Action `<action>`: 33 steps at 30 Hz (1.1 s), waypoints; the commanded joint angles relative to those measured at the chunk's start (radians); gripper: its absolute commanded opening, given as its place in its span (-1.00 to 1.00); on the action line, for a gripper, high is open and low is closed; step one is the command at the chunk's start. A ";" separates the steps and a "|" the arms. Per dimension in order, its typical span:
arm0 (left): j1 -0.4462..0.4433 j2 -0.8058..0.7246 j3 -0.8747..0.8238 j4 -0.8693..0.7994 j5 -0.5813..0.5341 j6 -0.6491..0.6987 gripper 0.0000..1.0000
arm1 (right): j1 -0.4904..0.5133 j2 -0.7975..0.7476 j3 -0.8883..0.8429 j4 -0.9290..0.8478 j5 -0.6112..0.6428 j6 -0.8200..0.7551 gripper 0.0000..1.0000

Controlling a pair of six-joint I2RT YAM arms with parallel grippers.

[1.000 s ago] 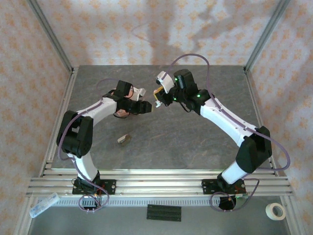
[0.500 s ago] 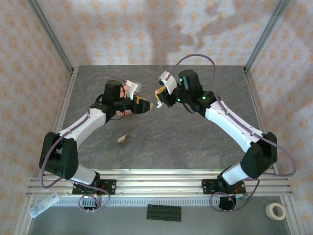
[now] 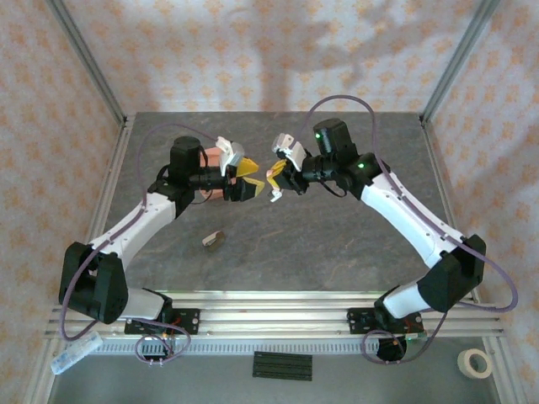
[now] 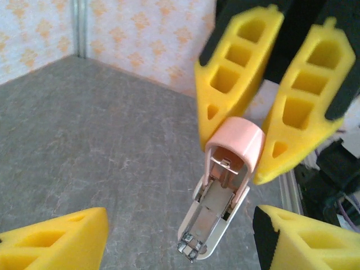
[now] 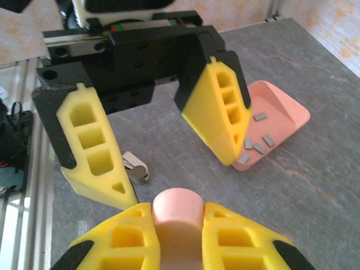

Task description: Load the staples into the stapler

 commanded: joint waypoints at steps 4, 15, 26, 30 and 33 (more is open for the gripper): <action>-0.015 -0.001 0.042 -0.083 0.134 0.131 0.39 | -0.001 0.037 0.078 -0.047 -0.086 -0.074 -0.99; -0.050 0.037 0.076 -0.153 0.132 0.200 0.30 | -0.002 0.148 0.227 -0.151 -0.201 -0.136 -0.99; -0.051 0.044 0.063 -0.124 0.093 0.213 0.14 | -0.004 0.188 0.281 -0.201 -0.270 -0.162 -0.99; -0.053 0.043 0.057 -0.071 0.105 0.171 -0.01 | -0.006 0.195 0.288 -0.208 -0.283 -0.162 -0.99; -0.059 0.044 0.037 0.022 0.113 0.103 -0.13 | -0.005 0.196 0.293 -0.208 -0.291 -0.162 -0.98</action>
